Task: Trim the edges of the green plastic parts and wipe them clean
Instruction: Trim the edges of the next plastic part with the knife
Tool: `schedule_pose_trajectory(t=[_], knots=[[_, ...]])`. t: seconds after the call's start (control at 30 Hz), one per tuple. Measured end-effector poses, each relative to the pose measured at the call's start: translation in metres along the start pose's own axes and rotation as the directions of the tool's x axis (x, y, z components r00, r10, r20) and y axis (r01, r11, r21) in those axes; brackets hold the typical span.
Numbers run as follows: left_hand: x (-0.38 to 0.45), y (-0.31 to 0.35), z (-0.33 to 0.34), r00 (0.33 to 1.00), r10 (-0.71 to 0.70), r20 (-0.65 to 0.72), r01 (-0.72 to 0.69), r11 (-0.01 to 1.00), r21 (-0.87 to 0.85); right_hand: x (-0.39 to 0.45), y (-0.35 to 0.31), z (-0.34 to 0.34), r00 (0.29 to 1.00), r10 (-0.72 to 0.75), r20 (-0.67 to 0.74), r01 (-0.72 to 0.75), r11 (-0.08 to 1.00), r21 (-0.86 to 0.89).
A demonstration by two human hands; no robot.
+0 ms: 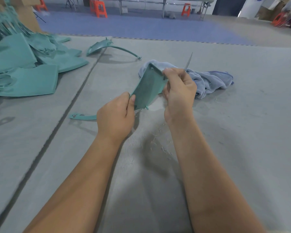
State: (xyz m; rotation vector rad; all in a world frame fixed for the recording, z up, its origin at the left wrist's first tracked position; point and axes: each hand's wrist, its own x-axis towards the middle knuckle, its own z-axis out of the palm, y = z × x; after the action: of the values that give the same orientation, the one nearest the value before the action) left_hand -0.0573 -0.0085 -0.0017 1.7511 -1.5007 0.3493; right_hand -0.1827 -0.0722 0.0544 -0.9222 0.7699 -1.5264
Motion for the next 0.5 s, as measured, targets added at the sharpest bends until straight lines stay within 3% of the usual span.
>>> schedule_pose_trajectory(t=[0.17, 0.27, 0.4, 0.5], knots=[[0.0, 0.0, 0.0, 1.0, -0.006, 0.019, 0.006, 1.0, 0.011, 0.004, 0.003, -0.009, 0.993, -0.042, -0.113, 0.007, 0.955, -0.297], [0.0, 0.0, 0.0, 1.0, -0.004, 0.017, 0.004, 1.0, 0.013, 0.003, 0.002, -0.009, 0.992, -0.124, -0.037, 0.095, 0.892, -0.441], [0.0, 0.0, 0.0, 1.0, 0.004, 0.012, -0.004, 1.0, 0.009, -0.002, 0.0, -0.001, 0.994, -0.087, 0.062, 0.103, 0.938, -0.33], [0.0, 0.0, 0.0, 1.0, 0.01, 0.005, -0.01, 1.0, 0.017, -0.007, 0.001, 0.0, 0.966, -0.171, 0.196, 0.231, 0.911, -0.343]])
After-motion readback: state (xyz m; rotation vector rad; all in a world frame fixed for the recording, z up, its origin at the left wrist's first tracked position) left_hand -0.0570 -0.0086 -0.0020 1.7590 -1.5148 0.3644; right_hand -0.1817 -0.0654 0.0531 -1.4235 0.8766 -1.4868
